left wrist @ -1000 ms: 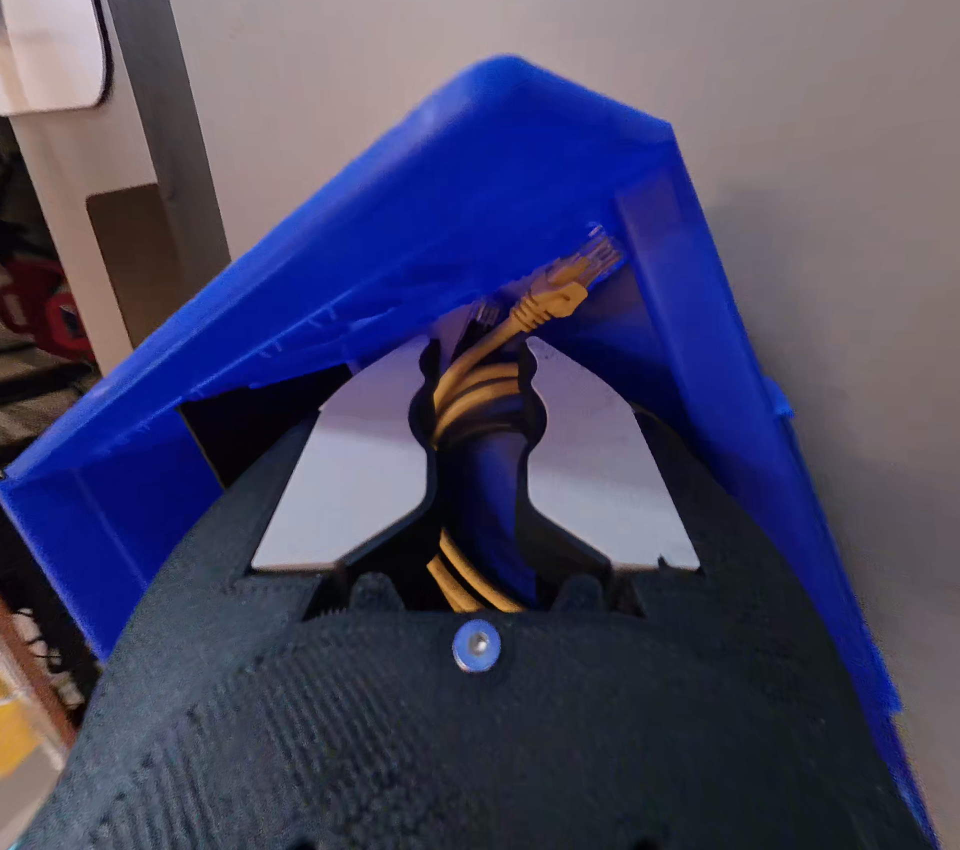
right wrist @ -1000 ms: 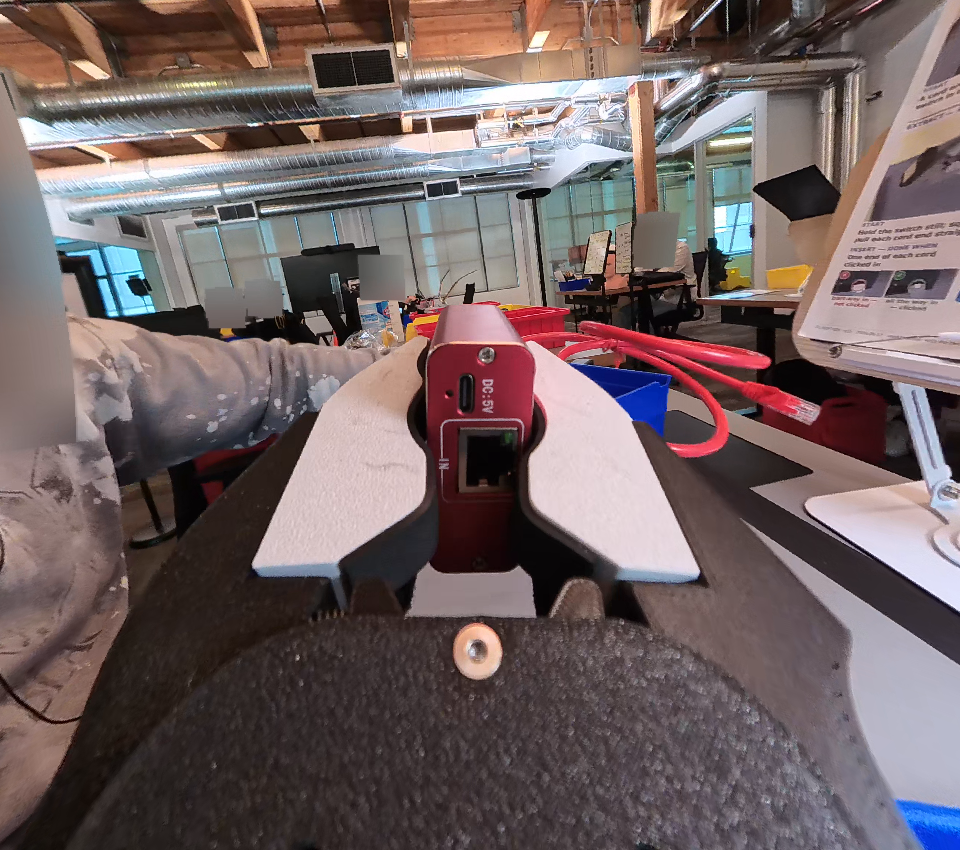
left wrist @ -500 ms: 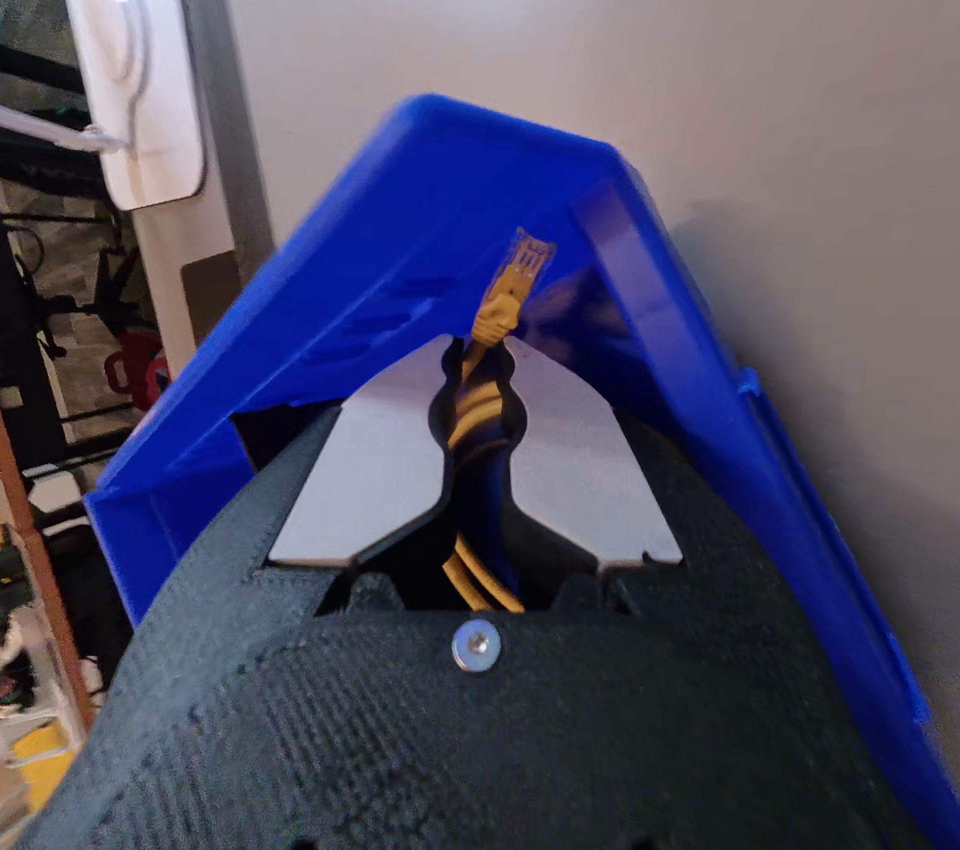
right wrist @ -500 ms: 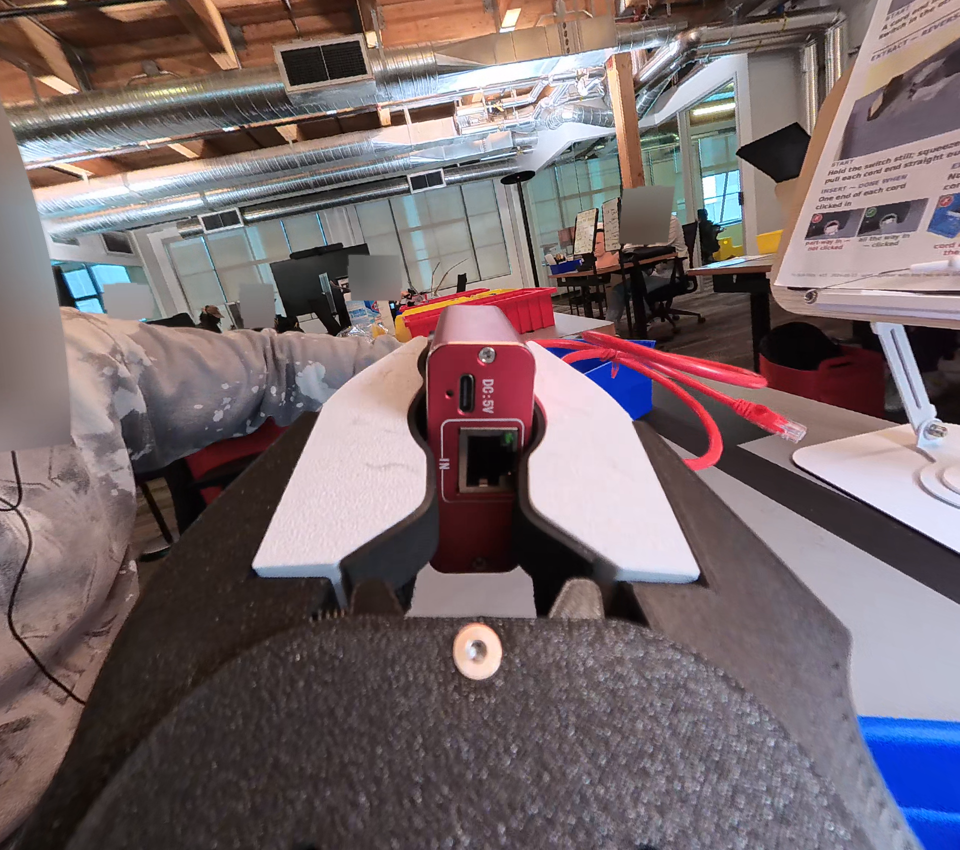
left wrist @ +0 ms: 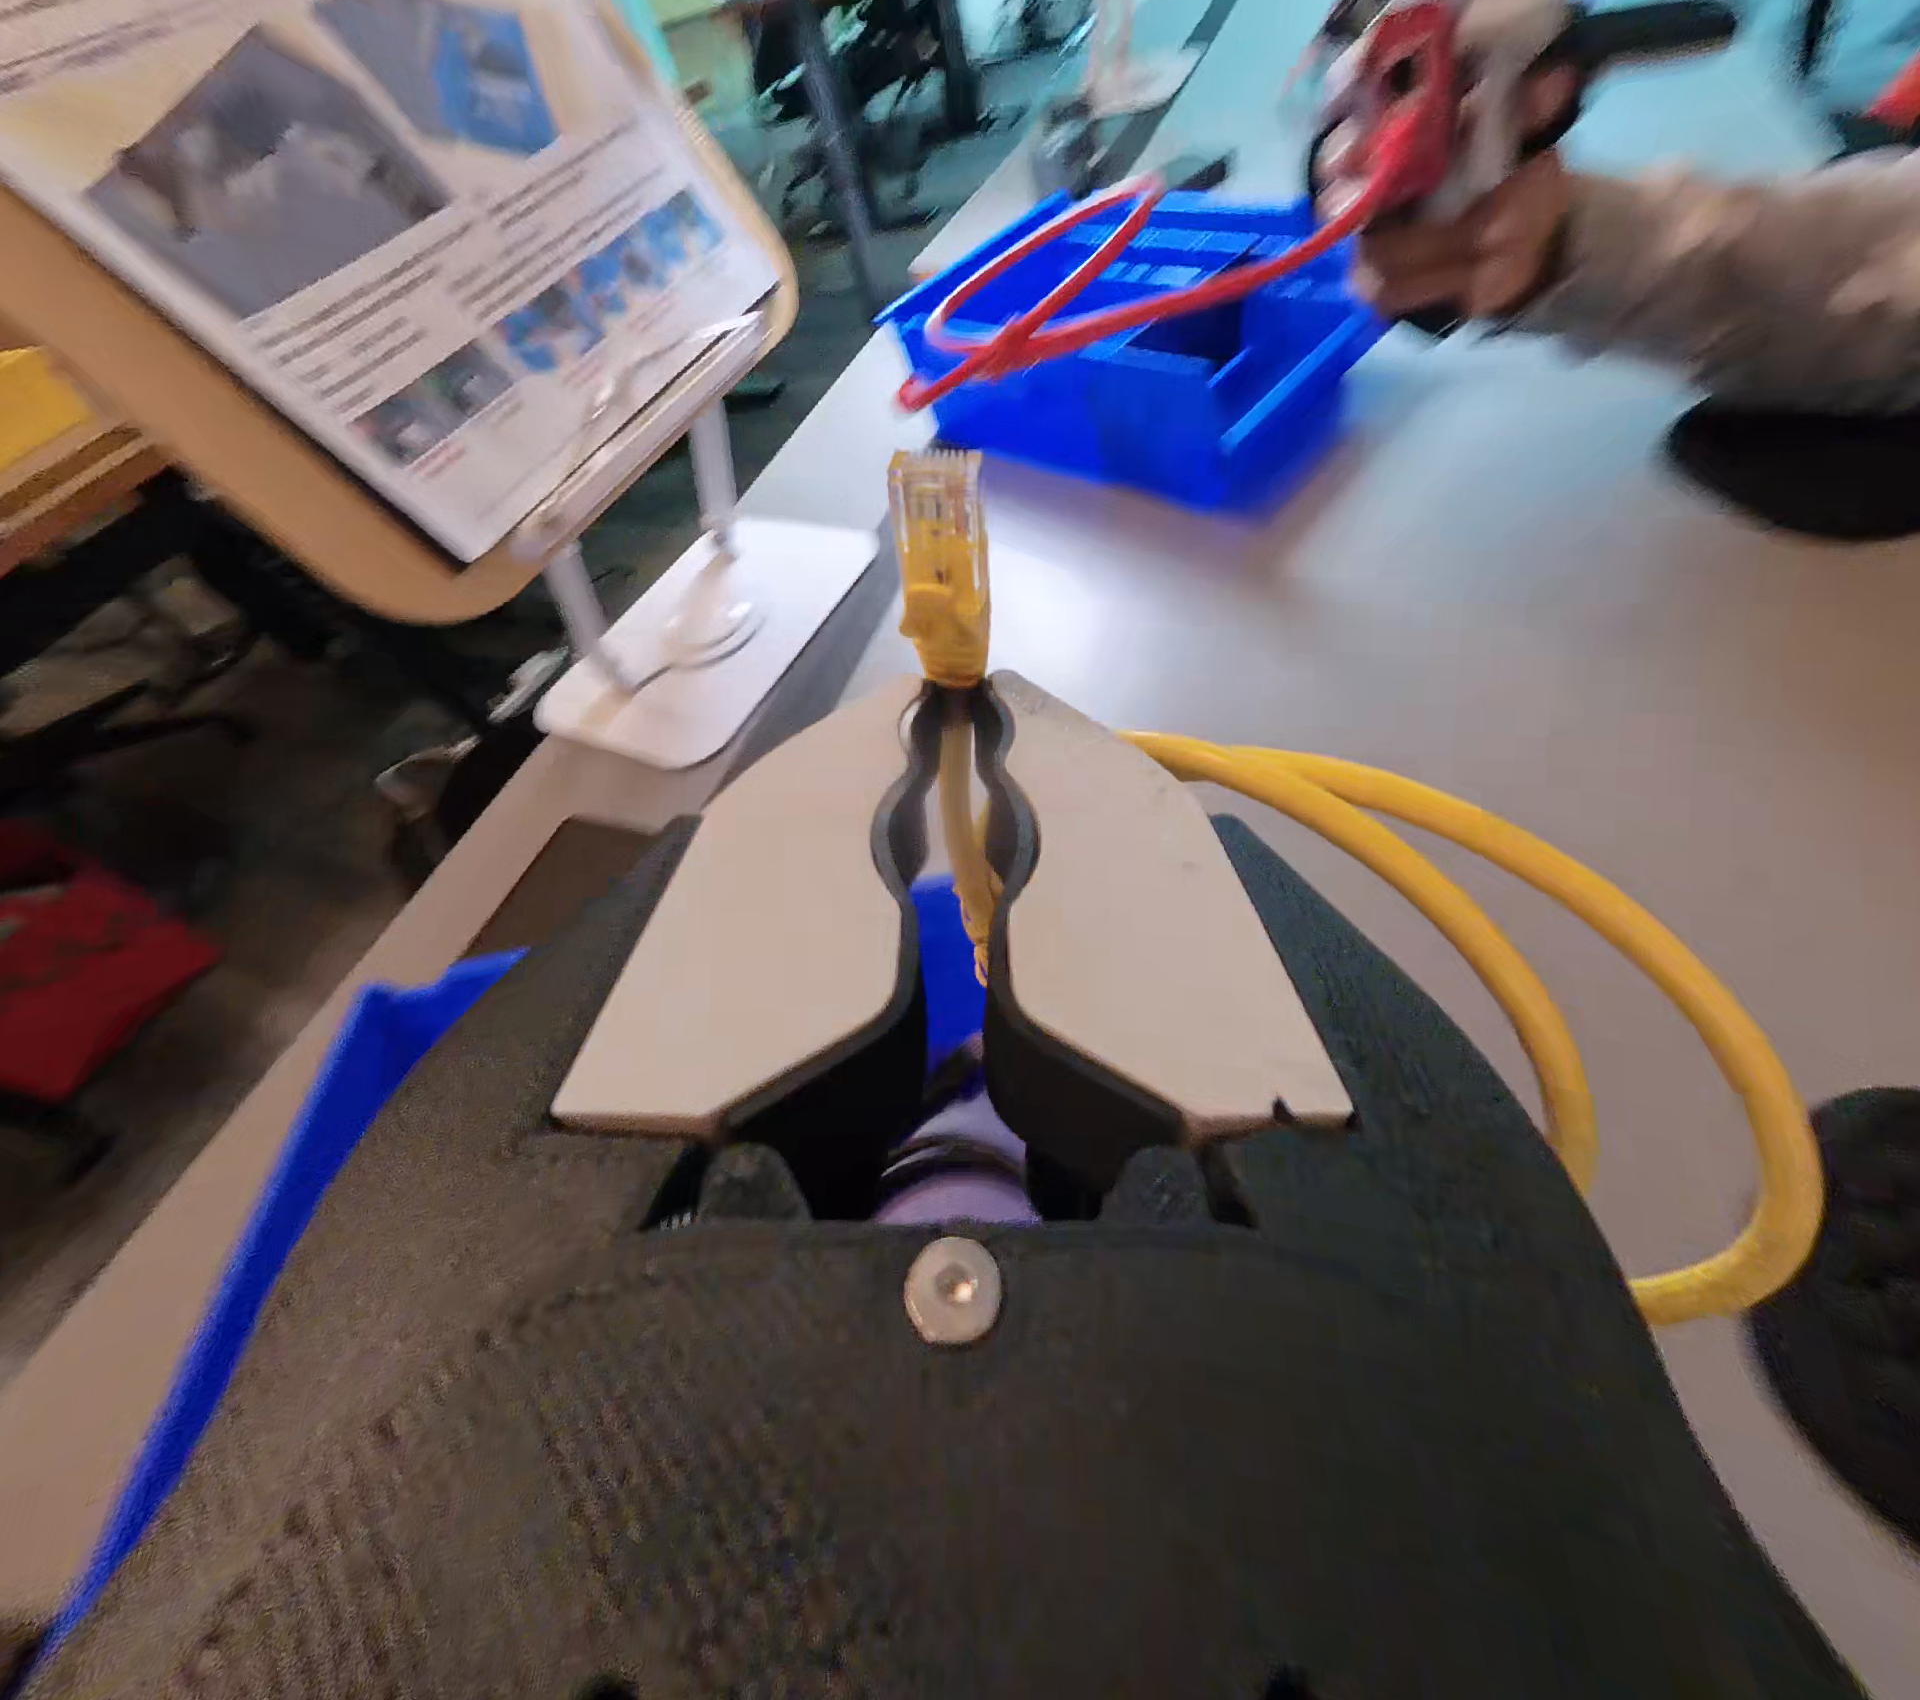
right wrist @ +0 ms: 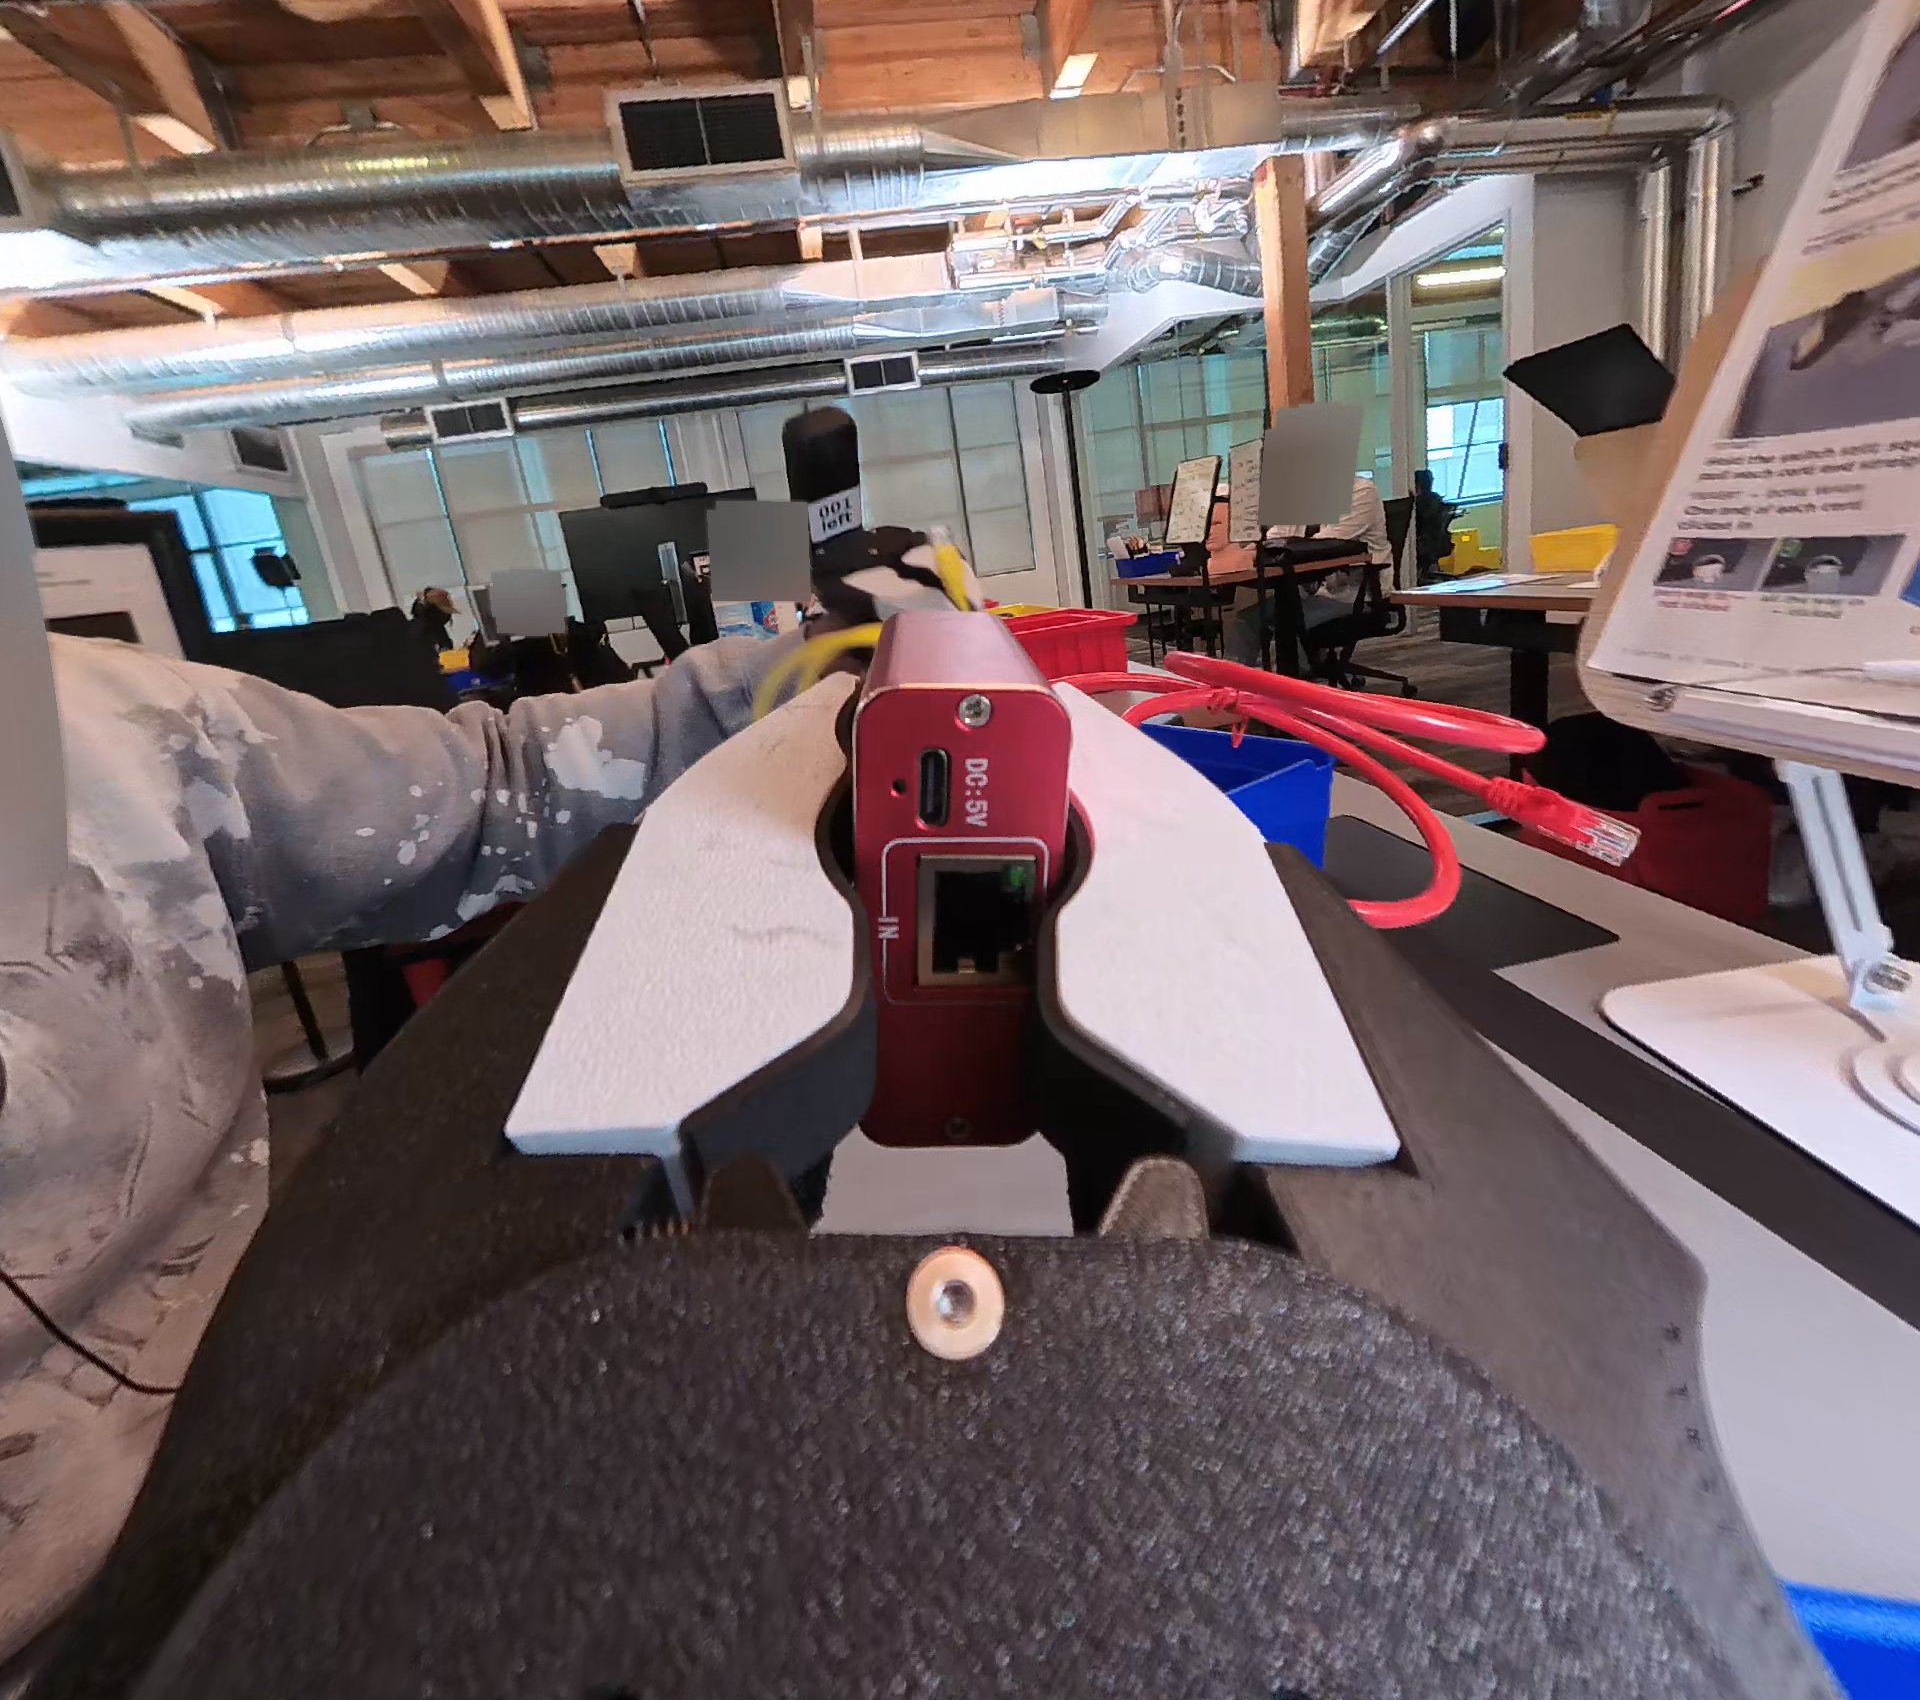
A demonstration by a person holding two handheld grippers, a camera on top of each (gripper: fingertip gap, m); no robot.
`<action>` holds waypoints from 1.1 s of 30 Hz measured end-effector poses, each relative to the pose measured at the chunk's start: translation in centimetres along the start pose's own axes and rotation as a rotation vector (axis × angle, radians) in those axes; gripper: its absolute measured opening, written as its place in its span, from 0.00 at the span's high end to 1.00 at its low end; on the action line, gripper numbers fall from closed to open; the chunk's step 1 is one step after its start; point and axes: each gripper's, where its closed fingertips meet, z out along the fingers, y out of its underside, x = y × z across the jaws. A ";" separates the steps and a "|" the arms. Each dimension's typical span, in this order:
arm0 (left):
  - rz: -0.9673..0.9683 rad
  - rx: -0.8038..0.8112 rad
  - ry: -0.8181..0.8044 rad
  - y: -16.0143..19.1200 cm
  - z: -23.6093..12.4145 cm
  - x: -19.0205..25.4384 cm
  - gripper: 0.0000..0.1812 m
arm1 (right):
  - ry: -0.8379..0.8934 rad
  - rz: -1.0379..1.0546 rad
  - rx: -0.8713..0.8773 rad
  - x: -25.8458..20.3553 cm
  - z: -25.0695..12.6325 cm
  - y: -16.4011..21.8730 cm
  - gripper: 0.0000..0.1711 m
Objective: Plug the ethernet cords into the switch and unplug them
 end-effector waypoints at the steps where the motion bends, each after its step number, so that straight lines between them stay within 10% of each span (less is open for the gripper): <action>1: -0.026 0.035 0.053 -0.9 0.2 1.4 0.96 | -0.007 -0.006 -0.008 -0.3 0.2 0.1 0.83; 14: -0.416 -0.128 0.860 -1.5 10.6 24.0 0.97 | -0.363 -0.031 -0.335 -7.0 0.7 6.0 0.83; 33: -0.629 -0.604 1.259 3.0 12.9 30.5 0.97 | -0.675 -0.037 -0.654 -13.0 -1.1 12.9 0.83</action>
